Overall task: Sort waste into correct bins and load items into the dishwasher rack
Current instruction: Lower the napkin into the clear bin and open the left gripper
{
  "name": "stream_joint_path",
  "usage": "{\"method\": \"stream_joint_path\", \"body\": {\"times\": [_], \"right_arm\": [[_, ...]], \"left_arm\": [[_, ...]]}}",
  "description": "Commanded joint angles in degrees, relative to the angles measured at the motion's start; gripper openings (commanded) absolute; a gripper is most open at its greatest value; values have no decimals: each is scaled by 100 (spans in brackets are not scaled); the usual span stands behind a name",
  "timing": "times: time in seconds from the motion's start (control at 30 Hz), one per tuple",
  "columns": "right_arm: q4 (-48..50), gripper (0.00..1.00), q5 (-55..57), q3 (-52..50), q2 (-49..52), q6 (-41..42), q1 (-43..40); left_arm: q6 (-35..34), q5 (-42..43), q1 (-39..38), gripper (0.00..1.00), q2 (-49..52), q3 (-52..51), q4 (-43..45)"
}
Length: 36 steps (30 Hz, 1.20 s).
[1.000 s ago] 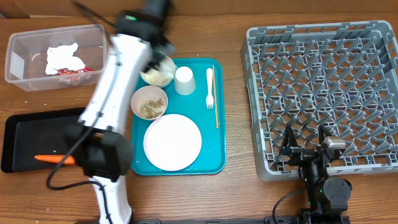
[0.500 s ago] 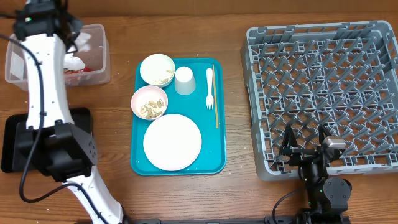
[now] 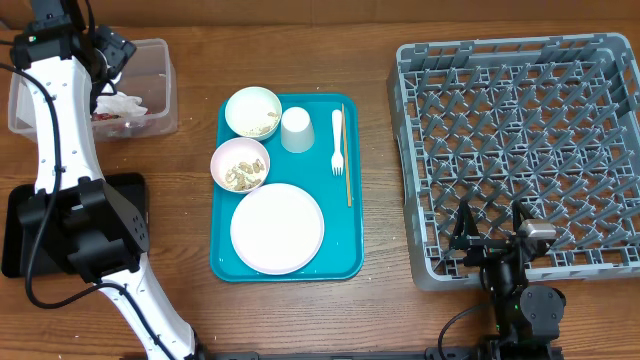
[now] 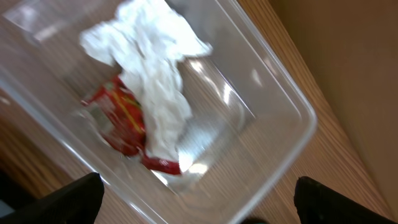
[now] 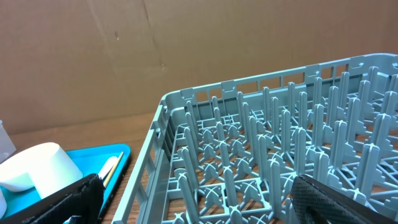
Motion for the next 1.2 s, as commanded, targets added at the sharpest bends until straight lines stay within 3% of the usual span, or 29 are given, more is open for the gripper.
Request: {"method": "stream_joint_path", "body": {"times": [0.0,0.1,0.2,0.4,0.47,0.53,0.63,0.67,0.73,1.17], "right_arm": [[42,100,55,-61,-63,-17,-15],[42,100,55,-61,-63,-17,-15],[42,100,55,-61,-63,-17,-15],[42,100,55,-61,-63,-17,-15],[42,100,55,-61,-63,-17,-15],[42,100,55,-61,-63,-17,-15],[42,100,55,-61,-63,-17,-15],[42,100,55,-61,-63,-17,-15],[42,100,55,-61,-63,-17,-15],[42,100,55,-61,-63,-17,-15]], "left_arm": [[278,1220,-46,100,9,9,-127],[560,1209,-151,100,9,9,-391],[1303,1060,-302,100,17,9,-688],[1790,376,-442,97,50,9,-887],[2031,238,-442,90,81,7,-789],[2194,175,-442,76,133,7,-730],[2203,136,-428,45,234,7,-719],[2205,133,-411,18,313,7,-728],[2203,129,-391,4,396,7,-743],[2184,-164,-356,4,651,7,-1062]]}}
